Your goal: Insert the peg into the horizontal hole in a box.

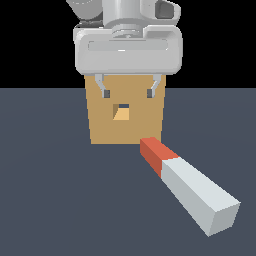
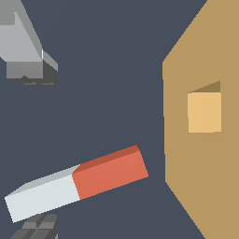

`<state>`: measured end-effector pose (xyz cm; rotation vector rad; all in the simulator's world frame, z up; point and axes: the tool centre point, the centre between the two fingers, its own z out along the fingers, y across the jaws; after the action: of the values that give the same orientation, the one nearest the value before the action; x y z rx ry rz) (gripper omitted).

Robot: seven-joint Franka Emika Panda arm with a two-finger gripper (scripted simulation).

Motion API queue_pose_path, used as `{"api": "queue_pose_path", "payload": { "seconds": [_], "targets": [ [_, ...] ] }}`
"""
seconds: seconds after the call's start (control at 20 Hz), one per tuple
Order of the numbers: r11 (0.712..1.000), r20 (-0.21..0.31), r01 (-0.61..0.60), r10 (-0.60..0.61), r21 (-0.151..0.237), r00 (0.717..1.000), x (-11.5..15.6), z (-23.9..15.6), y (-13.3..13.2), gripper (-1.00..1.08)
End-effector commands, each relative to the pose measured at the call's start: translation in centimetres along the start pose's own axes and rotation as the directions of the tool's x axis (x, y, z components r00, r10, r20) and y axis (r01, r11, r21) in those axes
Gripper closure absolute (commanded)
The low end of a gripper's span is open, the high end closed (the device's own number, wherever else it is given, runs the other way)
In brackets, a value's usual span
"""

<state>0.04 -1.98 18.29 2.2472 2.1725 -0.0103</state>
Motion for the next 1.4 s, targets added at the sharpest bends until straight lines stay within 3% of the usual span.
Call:
{"api": "queue_pose_path", "payload": {
  "seconds": [0.0,0.6,1.35],
  "targets": [
    [1.000,0.000,0.000,0.000,0.000,1.000,0.0,0.0,0.0,-0.92],
    [0.998,-0.003,0.063,-0.063,0.001,0.998,-1.8,2.1,1.8,-0.92],
    [0.966,-0.014,0.257,-0.257,0.001,0.966,-6.4,8.7,8.3,-0.92]
  ]
}}
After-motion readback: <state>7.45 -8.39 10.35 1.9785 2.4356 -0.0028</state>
